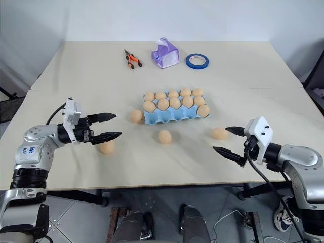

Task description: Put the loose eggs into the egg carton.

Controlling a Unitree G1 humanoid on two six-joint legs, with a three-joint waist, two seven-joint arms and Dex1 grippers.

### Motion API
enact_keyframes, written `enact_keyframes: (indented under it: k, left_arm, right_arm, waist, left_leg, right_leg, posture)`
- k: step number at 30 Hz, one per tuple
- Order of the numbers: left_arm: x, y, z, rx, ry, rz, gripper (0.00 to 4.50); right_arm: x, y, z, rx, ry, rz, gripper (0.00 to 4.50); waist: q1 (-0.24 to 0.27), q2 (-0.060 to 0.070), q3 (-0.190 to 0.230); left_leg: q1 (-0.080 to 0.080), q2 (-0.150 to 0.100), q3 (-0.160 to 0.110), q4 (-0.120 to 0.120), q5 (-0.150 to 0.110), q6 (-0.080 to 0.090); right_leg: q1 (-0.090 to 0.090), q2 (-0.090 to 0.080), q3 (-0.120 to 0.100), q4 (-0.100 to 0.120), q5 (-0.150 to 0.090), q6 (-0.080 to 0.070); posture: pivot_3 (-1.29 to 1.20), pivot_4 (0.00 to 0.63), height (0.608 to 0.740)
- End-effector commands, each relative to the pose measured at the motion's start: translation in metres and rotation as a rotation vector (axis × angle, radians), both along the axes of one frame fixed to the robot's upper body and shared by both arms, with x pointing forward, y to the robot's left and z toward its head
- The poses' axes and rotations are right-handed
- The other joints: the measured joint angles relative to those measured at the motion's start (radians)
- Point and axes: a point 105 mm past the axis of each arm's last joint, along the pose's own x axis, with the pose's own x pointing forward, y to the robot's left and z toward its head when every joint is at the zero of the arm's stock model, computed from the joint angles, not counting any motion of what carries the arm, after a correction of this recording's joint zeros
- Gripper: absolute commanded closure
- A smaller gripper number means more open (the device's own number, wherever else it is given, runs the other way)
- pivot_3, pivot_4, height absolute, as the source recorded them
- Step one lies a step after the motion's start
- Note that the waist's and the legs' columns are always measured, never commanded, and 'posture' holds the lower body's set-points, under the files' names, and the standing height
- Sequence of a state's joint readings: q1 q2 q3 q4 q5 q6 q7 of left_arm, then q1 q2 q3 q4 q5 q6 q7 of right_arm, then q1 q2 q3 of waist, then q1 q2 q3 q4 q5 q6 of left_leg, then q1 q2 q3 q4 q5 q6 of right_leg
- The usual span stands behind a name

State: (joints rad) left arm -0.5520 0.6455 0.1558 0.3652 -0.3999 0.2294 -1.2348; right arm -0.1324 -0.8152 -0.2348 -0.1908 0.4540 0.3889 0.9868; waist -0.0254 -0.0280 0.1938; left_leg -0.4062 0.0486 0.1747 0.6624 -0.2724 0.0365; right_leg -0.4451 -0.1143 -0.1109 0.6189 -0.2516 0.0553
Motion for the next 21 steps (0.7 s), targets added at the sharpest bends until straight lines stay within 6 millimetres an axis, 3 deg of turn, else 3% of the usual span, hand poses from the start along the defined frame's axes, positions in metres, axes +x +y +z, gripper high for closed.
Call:
enact_keyframes:
  k: [1, 9, 13, 21]
  left_arm:
    - [0.002, -0.002, 0.012, -0.003, -0.057, 0.005, 0.04]
    - [0.006, -0.005, 0.018, -0.03, -0.053, 0.041, 0.04]
    - [-0.007, -0.011, 0.016, -0.016, -0.05, -0.039, 0.04]
    - [-0.013, -0.02, 0.014, -0.011, -0.037, -0.099, 0.04]
  right_arm:
    - [0.0, 0.002, 0.008, 0.003, -0.056, -0.012, 0.0]
    - [0.003, -0.011, 0.017, 0.055, -0.082, -0.195, 0.0]
    - [0.003, -0.022, 0.017, 0.118, -0.091, -0.346, 0.0]
    - [0.018, -0.012, 0.002, 0.266, -0.063, -0.516, 0.0]
  waist:
    - [0.0, 0.0, 0.0]
    - [0.001, 0.0, 0.0]
    - [0.001, 0.0, 0.0]
    - [-0.003, 0.0, 0.0]
  left_leg:
    - [0.0, 0.0, 0.0, 0.0, 0.0, 0.0]
    - [0.0, 0.0, 0.0, 0.0, 0.0, 0.0]
    - [0.0, 0.0, 0.0, 0.0, 0.0, -0.001]
    - [0.0, 0.001, 0.0, 0.0, -0.001, -0.001]
  right_leg:
    - [0.0, 0.0, 0.0, 0.0, 0.0, 0.0]
    - [0.0, 0.0, 0.0, 0.0, 0.0, 0.0]
    - [0.0, 0.0, 0.0, -0.001, 0.0, 0.0]
    - [0.0, 0.0, 0.001, 0.0, 0.0, -0.001]
  posture:
    - [0.0, 0.15, 0.74]
    - [0.0, 0.15, 0.74]
    - [0.0, 0.15, 0.74]
    - [0.0, 0.15, 0.74]
